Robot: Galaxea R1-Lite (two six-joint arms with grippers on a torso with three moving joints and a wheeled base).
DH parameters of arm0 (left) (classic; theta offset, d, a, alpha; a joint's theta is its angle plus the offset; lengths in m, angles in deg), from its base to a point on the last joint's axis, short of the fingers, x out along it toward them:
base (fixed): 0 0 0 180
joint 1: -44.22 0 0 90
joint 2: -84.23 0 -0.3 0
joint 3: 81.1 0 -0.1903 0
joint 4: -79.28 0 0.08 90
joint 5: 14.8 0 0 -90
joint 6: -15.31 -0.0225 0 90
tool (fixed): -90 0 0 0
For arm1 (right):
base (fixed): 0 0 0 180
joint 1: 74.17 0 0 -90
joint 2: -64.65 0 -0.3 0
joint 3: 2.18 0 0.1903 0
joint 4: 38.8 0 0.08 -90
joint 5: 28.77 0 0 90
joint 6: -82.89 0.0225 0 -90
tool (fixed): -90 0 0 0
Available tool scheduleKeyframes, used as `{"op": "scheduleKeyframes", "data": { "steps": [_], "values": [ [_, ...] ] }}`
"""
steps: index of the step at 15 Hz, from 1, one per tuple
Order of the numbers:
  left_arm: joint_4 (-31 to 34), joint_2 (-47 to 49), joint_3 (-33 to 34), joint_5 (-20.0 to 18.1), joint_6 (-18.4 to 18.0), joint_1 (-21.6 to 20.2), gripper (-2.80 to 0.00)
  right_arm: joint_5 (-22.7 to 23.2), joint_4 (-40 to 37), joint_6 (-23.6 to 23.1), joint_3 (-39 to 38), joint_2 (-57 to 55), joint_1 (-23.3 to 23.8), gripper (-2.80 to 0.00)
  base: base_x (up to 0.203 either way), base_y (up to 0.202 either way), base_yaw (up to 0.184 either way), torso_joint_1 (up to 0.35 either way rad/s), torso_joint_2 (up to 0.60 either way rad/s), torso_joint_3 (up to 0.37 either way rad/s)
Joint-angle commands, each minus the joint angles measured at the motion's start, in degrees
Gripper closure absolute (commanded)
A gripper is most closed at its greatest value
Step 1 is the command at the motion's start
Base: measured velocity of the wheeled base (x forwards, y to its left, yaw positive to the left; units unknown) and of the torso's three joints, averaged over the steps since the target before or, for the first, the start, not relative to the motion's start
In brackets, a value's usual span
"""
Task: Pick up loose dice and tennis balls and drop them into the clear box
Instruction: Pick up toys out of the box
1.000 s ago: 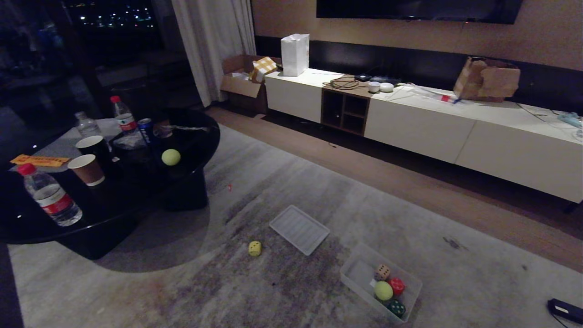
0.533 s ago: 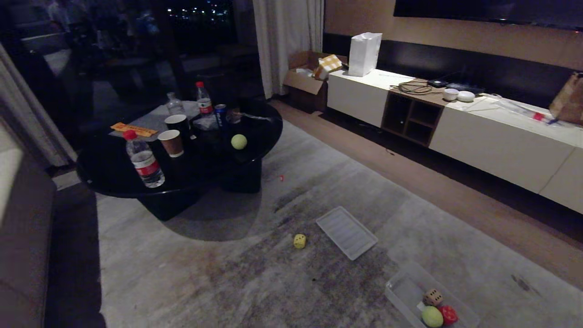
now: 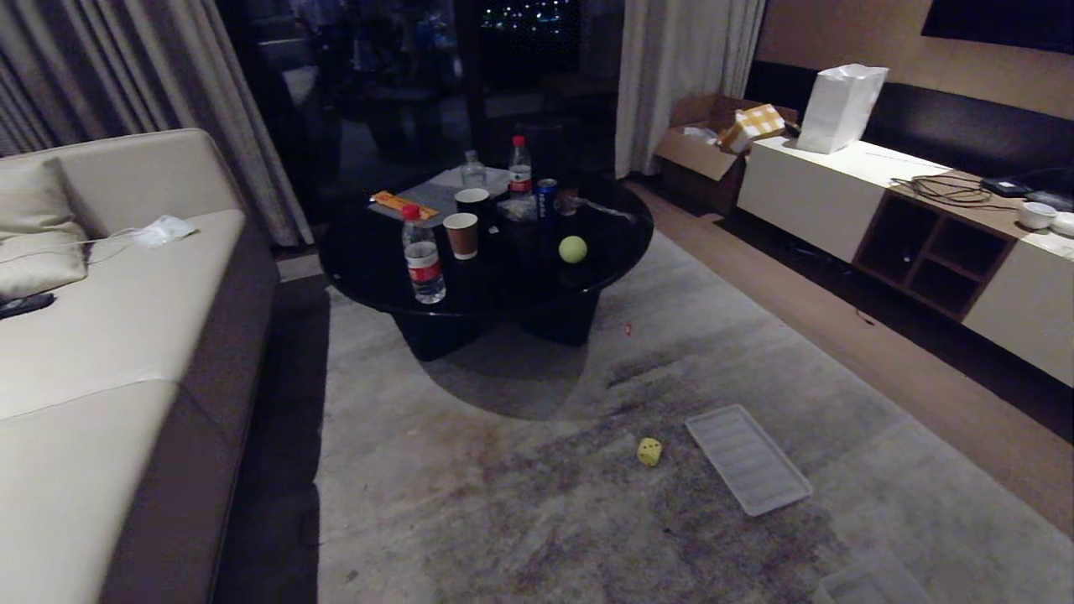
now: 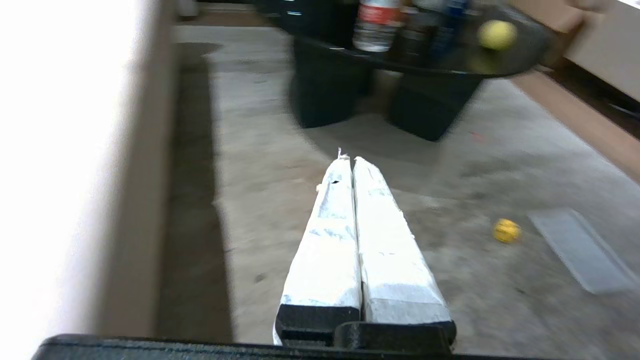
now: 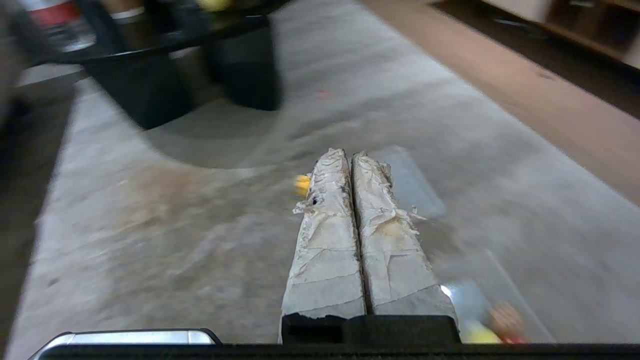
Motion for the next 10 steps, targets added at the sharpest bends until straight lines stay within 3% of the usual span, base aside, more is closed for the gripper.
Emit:
{"op": "scheduleKeyframes", "data": {
  "steps": [1,6,10],
  "values": [
    [0.0,0.1,0.1,0.0,0.1,0.0,0.00,0.0,0.0,0.1,-0.4,-0.1,0.0,0.00,0.002,-0.008,0.163,0.001,0.00,0.001],
    [0.0,0.0,0.1,0.0,0.1,0.0,0.00,0.0,0.0,0.1,-0.4,-0.1,0.0,0.00,0.001,-0.009,0.139,0.002,0.00,0.001],
    [0.0,0.1,0.1,0.0,0.1,0.0,0.00,0.0,0.1,0.1,-0.4,-0.1,0.1,0.00,0.000,0.000,0.000,0.000,0.00,0.000]
  ]
}}
